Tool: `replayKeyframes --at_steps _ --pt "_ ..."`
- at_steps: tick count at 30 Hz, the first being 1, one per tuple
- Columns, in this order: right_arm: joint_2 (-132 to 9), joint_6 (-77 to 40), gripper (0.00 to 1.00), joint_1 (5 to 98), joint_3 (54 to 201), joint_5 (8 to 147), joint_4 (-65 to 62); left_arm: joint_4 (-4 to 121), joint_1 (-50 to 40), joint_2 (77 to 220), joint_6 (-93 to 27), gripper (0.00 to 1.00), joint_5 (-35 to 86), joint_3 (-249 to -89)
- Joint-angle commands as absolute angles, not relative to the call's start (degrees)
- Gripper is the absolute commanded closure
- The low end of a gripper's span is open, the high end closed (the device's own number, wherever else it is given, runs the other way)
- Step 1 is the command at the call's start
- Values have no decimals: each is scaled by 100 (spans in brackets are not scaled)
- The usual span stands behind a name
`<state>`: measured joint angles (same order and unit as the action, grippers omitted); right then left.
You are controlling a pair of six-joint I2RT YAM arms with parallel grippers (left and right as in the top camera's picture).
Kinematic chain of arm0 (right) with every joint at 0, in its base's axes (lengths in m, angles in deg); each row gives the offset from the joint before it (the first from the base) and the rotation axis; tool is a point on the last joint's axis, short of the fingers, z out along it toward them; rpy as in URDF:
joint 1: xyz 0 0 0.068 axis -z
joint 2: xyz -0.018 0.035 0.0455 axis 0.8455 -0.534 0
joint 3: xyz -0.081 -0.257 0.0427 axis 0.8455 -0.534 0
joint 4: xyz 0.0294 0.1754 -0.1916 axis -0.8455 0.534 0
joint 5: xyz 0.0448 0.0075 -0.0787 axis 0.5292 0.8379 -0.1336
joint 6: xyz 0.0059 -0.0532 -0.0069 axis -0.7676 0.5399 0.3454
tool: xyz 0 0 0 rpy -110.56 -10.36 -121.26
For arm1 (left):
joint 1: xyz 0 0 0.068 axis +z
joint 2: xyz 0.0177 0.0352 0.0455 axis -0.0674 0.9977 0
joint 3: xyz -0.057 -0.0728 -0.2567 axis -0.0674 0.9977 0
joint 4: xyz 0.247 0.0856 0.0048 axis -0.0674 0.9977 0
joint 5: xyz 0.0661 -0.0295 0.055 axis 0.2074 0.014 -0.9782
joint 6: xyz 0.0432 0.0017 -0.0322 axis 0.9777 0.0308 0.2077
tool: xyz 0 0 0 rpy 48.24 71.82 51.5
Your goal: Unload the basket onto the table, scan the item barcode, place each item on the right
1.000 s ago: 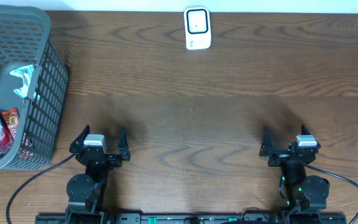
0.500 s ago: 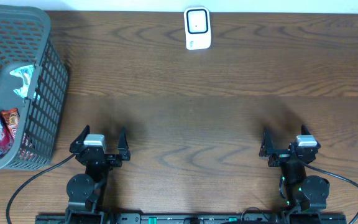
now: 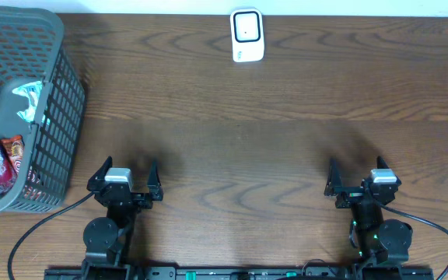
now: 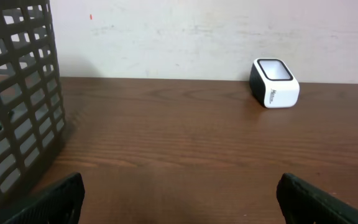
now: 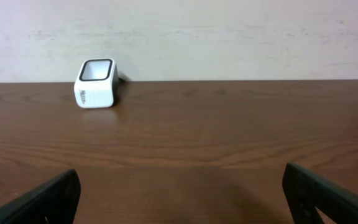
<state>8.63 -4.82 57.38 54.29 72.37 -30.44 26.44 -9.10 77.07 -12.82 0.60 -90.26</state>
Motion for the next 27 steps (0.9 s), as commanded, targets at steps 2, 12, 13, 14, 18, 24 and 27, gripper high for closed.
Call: replayKeyframes --at_steps 2,12,13,14,18,24,27 --pt "900 -541 1 5789 5425 7186 -3018 2878 -875 7707 -1186 2 -115 -8937" --pt "900 -541 1 5789 5425 7186 -3018 2876 -875 7707 -1186 2 -115 -8937" --pt "900 -541 1 5789 5425 7186 -3018 2878 -875 7707 -1186 2 -115 -8937" --pt "900 -541 1 5789 5425 7186 -3018 2876 -875 7707 -1186 2 -115 -8937" --pt "900 -541 1 5789 5425 7186 -3018 2876 -875 7707 -1186 2 -115 -8937" --pt "900 -541 1 5789 5425 7186 -3018 2876 -875 7707 -1186 2 -115 -8937" --pt "900 -541 1 5789 5425 7186 -3018 2876 -875 7707 -1186 2 -115 -8937"
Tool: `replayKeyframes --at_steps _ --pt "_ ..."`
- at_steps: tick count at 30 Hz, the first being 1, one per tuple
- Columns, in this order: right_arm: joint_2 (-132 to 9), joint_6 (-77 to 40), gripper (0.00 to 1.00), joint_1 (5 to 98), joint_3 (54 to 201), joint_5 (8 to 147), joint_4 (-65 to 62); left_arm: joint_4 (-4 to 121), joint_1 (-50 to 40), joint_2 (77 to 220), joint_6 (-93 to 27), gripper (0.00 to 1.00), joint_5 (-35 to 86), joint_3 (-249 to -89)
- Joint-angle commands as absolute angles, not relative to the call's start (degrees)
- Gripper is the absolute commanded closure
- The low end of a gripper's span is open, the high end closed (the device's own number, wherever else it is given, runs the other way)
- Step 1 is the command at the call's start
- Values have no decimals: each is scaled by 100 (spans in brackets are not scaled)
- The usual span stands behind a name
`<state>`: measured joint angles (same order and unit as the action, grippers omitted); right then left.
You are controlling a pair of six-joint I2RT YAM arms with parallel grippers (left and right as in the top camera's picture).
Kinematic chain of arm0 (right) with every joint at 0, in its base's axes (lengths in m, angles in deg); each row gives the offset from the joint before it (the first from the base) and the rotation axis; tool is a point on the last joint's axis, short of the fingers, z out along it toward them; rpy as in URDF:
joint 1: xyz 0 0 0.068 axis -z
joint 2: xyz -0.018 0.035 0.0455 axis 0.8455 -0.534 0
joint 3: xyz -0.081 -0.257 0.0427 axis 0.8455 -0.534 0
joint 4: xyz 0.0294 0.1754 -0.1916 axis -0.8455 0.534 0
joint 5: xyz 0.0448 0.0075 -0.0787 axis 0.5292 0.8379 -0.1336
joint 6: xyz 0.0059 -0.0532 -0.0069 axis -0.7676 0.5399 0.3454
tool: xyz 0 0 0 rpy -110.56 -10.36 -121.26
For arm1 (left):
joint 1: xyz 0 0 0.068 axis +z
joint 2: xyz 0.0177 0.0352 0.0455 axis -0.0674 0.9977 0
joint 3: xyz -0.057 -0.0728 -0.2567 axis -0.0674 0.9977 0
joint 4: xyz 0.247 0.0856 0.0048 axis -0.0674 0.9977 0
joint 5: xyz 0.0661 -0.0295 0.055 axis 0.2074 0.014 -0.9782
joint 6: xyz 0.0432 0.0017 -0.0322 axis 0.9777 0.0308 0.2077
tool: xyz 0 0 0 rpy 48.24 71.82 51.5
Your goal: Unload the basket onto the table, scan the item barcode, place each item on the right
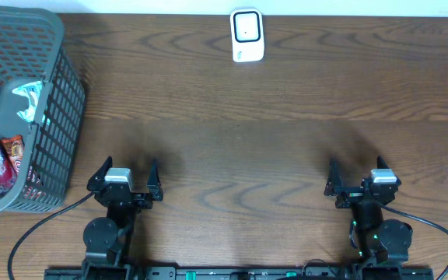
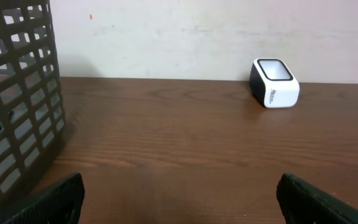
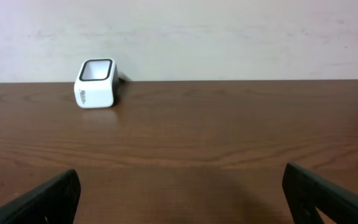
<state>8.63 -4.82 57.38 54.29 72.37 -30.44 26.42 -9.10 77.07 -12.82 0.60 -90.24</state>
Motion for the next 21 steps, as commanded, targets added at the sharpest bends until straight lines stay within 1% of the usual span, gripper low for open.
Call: replayKeyframes --at_steps 1,11,14,17,19,21 --pt "900 -541 1 5789 5425 7186 -3018 2878 -875 7707 -1186 2 -115 -8937" --pt "900 -541 1 5789 5425 7186 -3018 2874 -875 7707 -1306 2 -82 -8937" --pt "900 -541 1 5789 5425 7186 -3018 2843 -875 7707 -2517 2 385 -8941" --pt "900 -541 1 5789 5425 7186 -3018 2736 -875 7707 -4512 2 1306 -8941" --pt "900 -541 1 5789 5425 7186 -3018 2714 -875 7707 -5592 2 1762 -8941" --pt "900 -541 1 5789 5425 7186 -3018 2712 -875 7707 -6270 2 1852 -8941"
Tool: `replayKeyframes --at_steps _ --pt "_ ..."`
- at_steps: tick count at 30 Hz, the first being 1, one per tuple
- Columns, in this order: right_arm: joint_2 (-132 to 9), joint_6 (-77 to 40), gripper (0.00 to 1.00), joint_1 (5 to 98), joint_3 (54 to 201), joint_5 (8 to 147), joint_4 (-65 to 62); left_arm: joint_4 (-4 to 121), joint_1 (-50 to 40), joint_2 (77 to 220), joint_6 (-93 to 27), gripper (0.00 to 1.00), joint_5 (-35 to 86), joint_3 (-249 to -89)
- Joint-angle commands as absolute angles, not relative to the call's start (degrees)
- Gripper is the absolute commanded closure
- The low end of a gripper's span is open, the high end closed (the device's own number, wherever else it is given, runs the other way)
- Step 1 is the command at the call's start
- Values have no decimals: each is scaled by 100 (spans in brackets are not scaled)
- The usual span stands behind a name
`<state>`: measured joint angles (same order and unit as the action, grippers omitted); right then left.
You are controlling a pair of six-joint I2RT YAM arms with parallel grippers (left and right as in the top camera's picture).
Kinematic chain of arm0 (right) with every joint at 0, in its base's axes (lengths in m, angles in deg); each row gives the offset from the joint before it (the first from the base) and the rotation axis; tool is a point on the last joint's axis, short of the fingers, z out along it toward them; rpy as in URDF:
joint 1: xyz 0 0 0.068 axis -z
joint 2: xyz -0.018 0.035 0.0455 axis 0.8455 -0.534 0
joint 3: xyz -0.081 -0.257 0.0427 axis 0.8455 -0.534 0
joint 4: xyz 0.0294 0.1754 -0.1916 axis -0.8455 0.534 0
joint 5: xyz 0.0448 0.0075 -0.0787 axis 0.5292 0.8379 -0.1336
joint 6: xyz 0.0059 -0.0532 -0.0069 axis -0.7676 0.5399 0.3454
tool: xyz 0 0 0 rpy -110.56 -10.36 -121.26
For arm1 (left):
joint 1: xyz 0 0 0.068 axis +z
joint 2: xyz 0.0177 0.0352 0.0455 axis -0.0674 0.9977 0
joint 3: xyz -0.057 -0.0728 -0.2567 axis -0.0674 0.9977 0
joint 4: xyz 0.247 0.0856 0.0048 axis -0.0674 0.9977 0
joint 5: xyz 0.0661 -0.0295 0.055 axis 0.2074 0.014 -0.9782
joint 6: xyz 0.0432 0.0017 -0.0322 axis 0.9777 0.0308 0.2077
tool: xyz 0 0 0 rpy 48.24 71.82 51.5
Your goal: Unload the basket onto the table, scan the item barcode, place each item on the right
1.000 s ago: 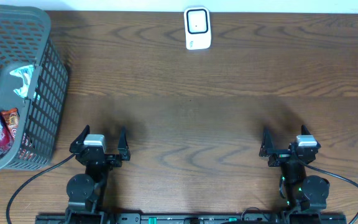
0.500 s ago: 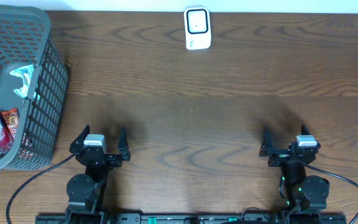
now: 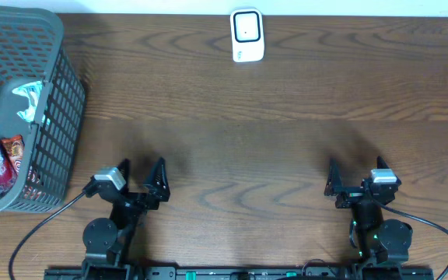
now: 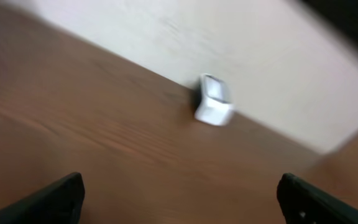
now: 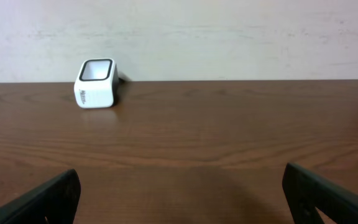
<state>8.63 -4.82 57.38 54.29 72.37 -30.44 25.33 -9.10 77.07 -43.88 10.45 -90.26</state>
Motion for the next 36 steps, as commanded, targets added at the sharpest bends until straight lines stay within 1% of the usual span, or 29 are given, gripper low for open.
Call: replayKeyframes --at_steps 1,4,6,11,15,18,23,27,31,33,36 --pt "900 -541 1 5789 5425 7186 -3018 2701 -875 7707 -6451 2 1850 -8941" --pt "900 -541 1 5773 5425 7186 -3018 2376 -877 7707 -7172 2 1865 -8941" --pt "900 -541 1 5762 5425 7186 -3018 2061 -875 7707 -7415 2 1983 -8941" --pt "900 -541 1 5762 5425 7186 -3018 861 -875 7707 -7391 2 2110 -8941" --pt "900 -541 1 5762 5425 7186 -3018 116 -875 7707 -7035 2 1998 -9066" --pt "900 -541 1 5762 5425 7186 -3018 118 -875 7731 -6936 2 1647 -9367" --pt "900 -541 1 5762 5425 7186 -3018 122 -875 8221 -6160 2 1205 -10242" --pt "900 -541 1 5762 5425 7186 -3018 183 -875 9119 -5557 2 1030 -11173" --pt "900 -541 1 5762 5425 7186 -3018 214 -875 10440 -4904 2 742 -12419" --pt "900 -541 1 5762 5425 7186 -3018 474 -875 11056 -4598 2 320 -13162" --pt "900 -541 1 5762 5425 7186 -3018 1213 -875 11862 -4097 2 -428 -14362"
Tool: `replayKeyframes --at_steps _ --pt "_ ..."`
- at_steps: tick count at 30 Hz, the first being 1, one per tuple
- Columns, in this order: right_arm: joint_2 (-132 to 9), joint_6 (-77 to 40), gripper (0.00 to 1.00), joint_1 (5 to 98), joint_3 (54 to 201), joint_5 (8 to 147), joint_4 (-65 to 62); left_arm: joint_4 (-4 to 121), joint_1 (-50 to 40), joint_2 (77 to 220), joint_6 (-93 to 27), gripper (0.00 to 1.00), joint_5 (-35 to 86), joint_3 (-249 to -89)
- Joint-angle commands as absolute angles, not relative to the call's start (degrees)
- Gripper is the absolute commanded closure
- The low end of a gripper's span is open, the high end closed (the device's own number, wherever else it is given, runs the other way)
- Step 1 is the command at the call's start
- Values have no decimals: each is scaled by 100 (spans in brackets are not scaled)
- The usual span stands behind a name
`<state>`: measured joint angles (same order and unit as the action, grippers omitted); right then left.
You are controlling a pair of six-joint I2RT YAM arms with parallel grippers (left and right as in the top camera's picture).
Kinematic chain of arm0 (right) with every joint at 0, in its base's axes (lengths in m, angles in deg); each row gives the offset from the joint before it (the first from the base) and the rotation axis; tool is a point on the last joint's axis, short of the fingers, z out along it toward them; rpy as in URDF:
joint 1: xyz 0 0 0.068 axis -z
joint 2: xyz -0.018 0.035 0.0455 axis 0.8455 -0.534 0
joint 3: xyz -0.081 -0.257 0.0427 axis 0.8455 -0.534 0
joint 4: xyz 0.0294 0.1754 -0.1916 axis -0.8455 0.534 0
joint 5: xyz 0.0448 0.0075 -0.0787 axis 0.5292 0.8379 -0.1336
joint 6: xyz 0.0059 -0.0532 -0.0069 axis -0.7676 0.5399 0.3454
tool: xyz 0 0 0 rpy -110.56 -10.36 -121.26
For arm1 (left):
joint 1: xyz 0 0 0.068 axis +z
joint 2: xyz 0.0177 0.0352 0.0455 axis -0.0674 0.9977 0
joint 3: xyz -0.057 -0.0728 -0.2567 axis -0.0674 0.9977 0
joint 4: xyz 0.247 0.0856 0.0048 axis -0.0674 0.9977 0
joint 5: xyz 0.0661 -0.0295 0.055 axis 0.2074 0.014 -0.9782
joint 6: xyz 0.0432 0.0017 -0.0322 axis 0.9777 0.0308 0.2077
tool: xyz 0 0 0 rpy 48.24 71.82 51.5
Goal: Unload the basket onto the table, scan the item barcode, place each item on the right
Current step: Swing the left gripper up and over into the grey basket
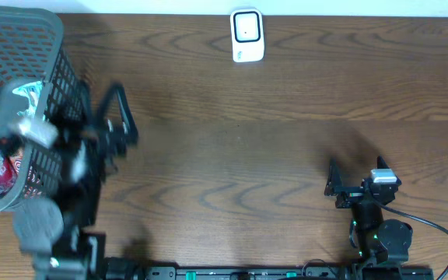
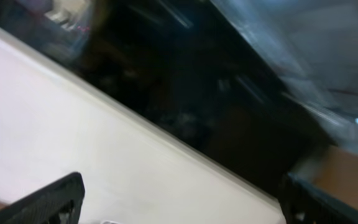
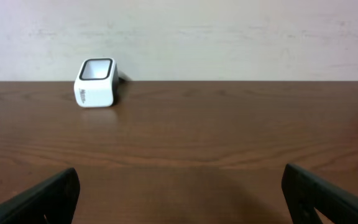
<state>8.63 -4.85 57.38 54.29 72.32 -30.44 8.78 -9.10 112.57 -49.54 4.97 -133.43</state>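
Observation:
The white barcode scanner [image 1: 246, 35] stands at the table's far edge, and the right wrist view shows this scanner [image 3: 95, 83] to the left. Snack packets lie in the grey basket [image 1: 10, 17] at far left. My left gripper [image 1: 103, 120] is raised beside the basket's right wall, blurred, with its jaws wide apart. In its own view my left gripper [image 2: 180, 186] is open and empty, facing a pale wall and dark ceiling. My right gripper [image 1: 356, 173] rests low at the near right, and in the wrist view my right gripper [image 3: 180, 177] is open and empty.
A silver packet [image 1: 28, 101] lies on the basket's right rim, close to the left arm. The brown wooden table [image 1: 286, 117] stretches between the two arms and the scanner. A pale wall [image 3: 229, 31] stands behind the table's far edge.
The left arm has risen from its near-left rest spot and now stands beside the basket, its camera pointing upward. The right arm, scanner and basket are unchanged.
At the first two moments both arms rested open at the table's near edge, facing the scanner. Then the left gripper had tilted and turned at its base. Now it is lifted next to the basket, still open, while the right arm stays put.

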Motion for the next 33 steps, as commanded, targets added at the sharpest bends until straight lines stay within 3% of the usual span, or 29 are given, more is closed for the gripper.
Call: replayKeyframes --at_steps 1,9,18,26,33 --pt "900 -541 1 5762 5425 7186 -3018 1530 -875 12131 -3922 2 -760 -14788" --pt "900 -541 1 5762 5425 7186 -3018 4802 -494 14278 -2838 2 -3726 -18455" --pt "900 -541 1 5762 5425 7186 -3018 7879 1261 15849 -3573 2 -3848 -20333" --pt "900 -541 1 5762 5425 7186 -3018 8926 2268 16457 -3463 2 -3850 -20313" --pt "900 -541 1 5762 5425 7186 -3018 8946 2415 16490 -3463 2 -3846 -20294"
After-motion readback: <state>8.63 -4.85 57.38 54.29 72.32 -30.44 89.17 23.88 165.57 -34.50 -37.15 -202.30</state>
